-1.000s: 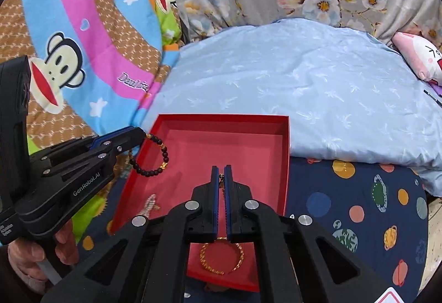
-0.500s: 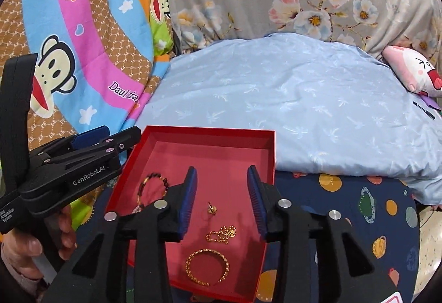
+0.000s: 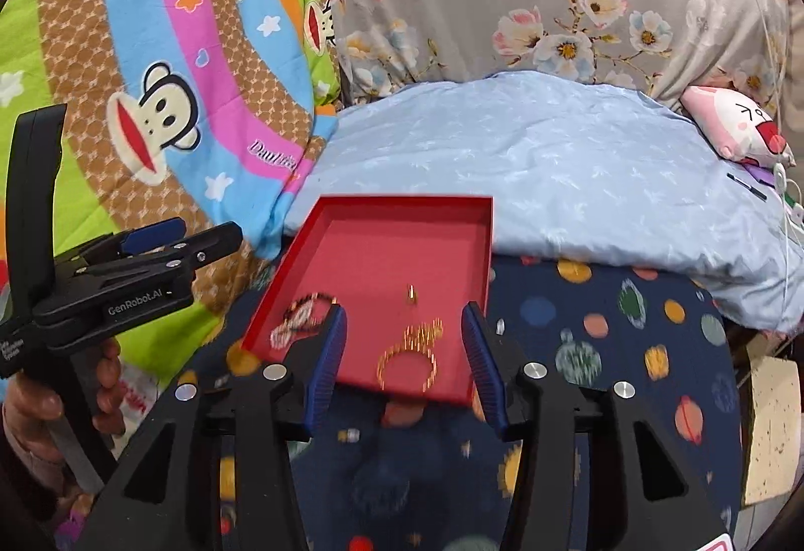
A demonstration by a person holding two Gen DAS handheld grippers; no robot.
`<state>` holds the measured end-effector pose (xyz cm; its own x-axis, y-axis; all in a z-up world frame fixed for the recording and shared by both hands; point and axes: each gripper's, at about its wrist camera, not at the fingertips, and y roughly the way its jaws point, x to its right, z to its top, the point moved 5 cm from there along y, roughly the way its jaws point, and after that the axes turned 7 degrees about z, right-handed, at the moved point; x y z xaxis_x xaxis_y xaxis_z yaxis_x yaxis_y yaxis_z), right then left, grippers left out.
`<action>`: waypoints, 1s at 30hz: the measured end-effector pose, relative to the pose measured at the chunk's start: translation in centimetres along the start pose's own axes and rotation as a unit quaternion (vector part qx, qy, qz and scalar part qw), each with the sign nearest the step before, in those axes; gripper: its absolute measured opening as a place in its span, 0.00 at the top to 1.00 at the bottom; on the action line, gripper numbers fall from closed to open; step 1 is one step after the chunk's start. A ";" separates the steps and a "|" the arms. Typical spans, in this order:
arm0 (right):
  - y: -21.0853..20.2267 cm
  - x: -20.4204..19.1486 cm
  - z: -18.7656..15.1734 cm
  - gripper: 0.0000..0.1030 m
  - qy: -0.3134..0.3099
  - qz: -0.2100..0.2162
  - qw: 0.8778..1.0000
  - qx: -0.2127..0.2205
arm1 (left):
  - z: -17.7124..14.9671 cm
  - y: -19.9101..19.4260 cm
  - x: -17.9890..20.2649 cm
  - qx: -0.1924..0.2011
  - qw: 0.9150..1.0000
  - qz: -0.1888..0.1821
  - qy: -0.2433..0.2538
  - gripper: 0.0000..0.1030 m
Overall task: Organize jewelry
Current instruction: 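Withdraw both tools from the red box back over the jewelry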
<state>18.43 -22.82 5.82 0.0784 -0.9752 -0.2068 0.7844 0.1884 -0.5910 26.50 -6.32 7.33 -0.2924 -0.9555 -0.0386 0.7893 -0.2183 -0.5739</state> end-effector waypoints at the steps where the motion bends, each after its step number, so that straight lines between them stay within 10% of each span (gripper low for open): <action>1: -0.9 -0.1 -1.2 0.54 -0.001 -0.003 1.000 -0.004 | -1.0 -0.7 0.0 -0.004 1.000 -0.002 0.004 0.27; 17: -6.8 -1.1 -18.9 0.54 0.059 -0.020 0.992 -0.108 | -16.0 -5.4 -1.7 -0.086 0.996 0.023 0.010 0.25; 30: -5.7 -2.5 -24.0 0.55 0.064 -0.038 0.988 -0.138 | -22.0 -4.0 -0.9 -0.133 0.990 0.037 0.021 0.25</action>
<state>-0.99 -18.71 -9.01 -0.0674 -0.9684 -0.2400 0.5866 0.1561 -0.7947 11.73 -0.18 -8.35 -0.2652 -0.9567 -0.1198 0.6416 -0.0824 -0.7626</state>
